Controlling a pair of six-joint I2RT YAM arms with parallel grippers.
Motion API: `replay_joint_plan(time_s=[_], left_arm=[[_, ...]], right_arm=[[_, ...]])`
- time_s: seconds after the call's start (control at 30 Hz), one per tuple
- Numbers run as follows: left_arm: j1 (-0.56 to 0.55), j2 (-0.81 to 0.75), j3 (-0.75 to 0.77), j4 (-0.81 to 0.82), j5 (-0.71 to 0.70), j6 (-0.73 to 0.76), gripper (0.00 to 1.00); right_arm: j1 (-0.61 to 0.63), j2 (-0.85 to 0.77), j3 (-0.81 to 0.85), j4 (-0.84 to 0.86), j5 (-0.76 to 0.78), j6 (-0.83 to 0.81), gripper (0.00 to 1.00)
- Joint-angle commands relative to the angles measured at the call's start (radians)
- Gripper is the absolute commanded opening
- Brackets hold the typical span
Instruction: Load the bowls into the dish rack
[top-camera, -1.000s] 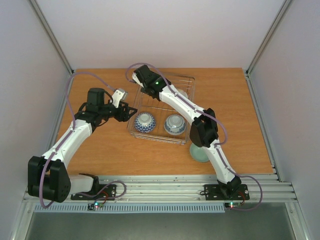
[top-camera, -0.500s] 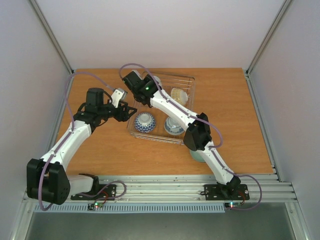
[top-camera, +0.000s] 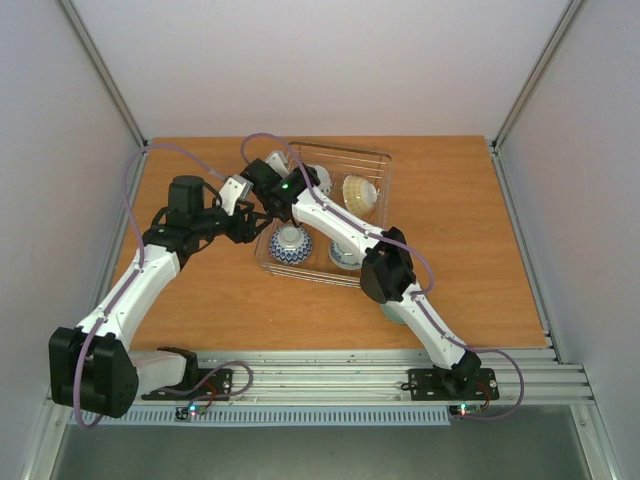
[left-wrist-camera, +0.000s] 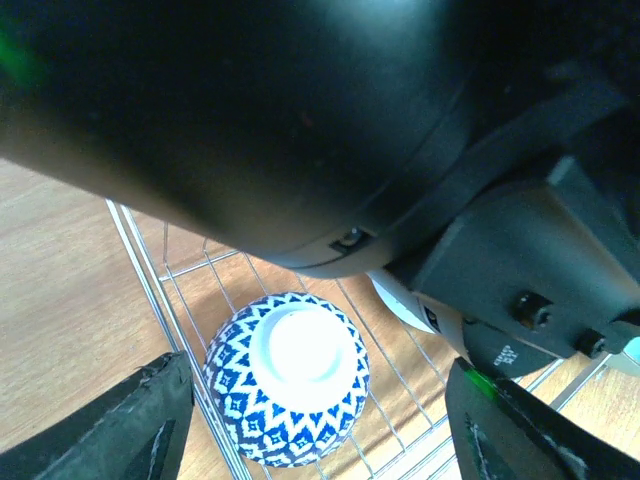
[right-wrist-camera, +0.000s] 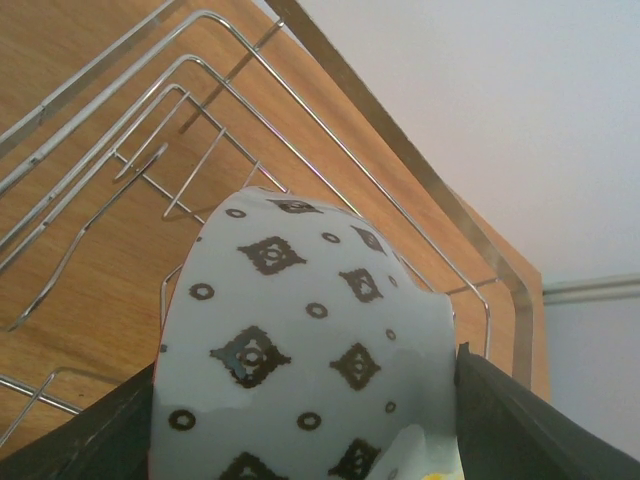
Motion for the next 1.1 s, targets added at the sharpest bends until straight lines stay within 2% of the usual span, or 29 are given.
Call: replay_joint_plan(time_s=[0.0,0.17,0.5,0.6,0.9,1.07], left_arm=[[0.009,-0.046,-0.012,0.055,-0.010,0.005,0.70],[0.010,-0.071,-0.024,0.069,-0.026,0.001,0.70],[0.011,-0.070,-0.024,0.068,-0.021,0.001,0.70],[0.011,-0.070,-0.024,0.066,-0.024,0.002,0.70],[0.011,-0.059,-0.027,0.076,-0.018,-0.001,0.70],[0.011,-0.059,-0.028,0.076,-0.014,-0.003,0.70]], right_arm=[[-0.010,-0.014,-0.035,-0.059,0.019,0.149,0.01],[-0.010,-0.044,-0.077,-0.072,-0.028,0.247,0.02],[-0.027,0.042,-0.017,-0.132,-0.056,0.372,0.08],[-0.032,0.048,-0.016,-0.144,-0.011,0.401,0.03],[-0.014,-0.184,-0.304,0.046,0.142,0.381,0.01],[-0.006,-0.219,-0.341,0.082,0.204,0.368,0.01]])
